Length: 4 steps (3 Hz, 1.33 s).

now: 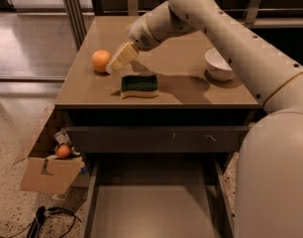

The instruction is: Place orange into middle drawer

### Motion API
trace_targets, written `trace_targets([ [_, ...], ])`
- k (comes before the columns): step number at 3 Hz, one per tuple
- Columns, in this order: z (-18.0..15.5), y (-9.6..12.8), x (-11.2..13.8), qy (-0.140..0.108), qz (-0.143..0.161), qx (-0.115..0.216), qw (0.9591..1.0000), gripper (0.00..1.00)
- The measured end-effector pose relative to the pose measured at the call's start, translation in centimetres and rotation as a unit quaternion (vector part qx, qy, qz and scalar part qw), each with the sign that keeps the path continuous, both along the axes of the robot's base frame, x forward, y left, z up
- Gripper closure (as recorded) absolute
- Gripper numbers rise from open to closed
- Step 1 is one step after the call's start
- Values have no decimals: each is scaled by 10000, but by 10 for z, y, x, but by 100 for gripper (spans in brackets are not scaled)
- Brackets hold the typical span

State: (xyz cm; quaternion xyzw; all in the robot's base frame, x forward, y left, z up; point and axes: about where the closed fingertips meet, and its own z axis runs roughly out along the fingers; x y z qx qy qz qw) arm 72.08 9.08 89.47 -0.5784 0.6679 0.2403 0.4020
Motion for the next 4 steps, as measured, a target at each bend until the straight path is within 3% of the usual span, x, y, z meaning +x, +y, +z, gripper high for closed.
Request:
trace_targets([
  [2, -22, 30, 27, 133, -141, 225, 9996, 0],
  [4, -41, 46, 33, 340, -238, 371, 9984, 0],
])
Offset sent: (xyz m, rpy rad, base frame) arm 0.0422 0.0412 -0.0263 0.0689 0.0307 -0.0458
